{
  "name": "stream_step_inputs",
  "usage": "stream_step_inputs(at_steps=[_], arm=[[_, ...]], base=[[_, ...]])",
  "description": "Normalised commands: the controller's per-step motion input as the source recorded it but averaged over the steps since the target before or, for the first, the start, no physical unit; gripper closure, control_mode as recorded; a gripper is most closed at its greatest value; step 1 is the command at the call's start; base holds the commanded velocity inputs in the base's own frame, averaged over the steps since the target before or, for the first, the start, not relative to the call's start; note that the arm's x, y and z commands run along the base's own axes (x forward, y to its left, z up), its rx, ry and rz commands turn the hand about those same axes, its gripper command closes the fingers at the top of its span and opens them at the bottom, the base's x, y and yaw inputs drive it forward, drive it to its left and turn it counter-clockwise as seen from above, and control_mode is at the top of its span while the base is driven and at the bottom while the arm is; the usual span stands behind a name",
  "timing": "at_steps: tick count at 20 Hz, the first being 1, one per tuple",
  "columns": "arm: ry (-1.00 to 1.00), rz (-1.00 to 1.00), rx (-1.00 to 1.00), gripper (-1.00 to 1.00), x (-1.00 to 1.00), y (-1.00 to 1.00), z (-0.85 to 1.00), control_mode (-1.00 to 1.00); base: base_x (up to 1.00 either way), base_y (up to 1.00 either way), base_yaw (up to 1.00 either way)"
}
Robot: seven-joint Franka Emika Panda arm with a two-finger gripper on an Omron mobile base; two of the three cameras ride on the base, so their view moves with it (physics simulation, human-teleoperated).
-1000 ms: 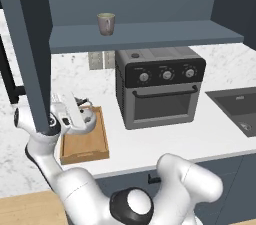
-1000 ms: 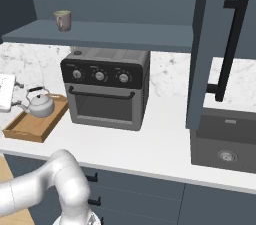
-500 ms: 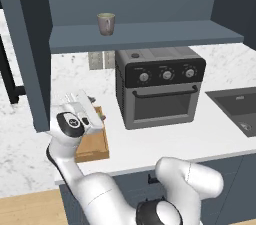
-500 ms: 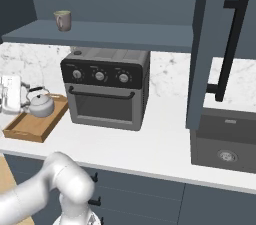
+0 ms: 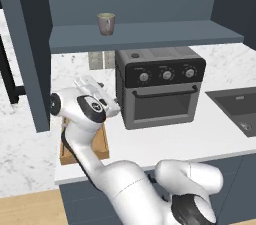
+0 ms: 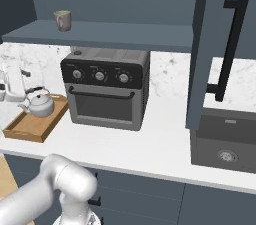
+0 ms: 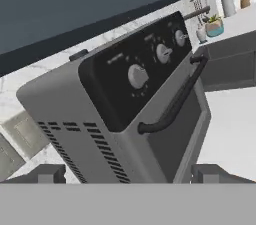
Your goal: Pick the kettle from the counter and place it on the tray. Then pick the mug from the cabinet and place it on the tray. Then close the cabinet doors.
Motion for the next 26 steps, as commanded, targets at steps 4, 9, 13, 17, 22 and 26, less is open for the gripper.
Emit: stream_step_inputs(at_steps=[4,9,13,17,22,26], arm=[[0.16,0.19,-0.11,-1.0,0.06,-0.36,0.46,-1.0],[0.13,0.23,-0.13,-1.0,0.2,-0.38,0.3,-1.0],[0.01,0.35,-0.09,-1.0,0.05,-0.37,0.36,-1.0],[0.0,0.38,-0.01,-1.0,0.0,-0.22,0.65,-1.0],[0.0,0.32,-0.05,-1.0,0.0,-0.14,0.67,-1.0],[0.03,0.27,-0.11,-1.0,0.0,-0.01,0.56,-1.0]], base=[[0.0,0.0,0.0],[0.0,0.0,0.0],[0.0,0.0,0.0],[0.0,0.0,0.0],[0.0,0.0,0.0],[0.0,0.0,0.0]])
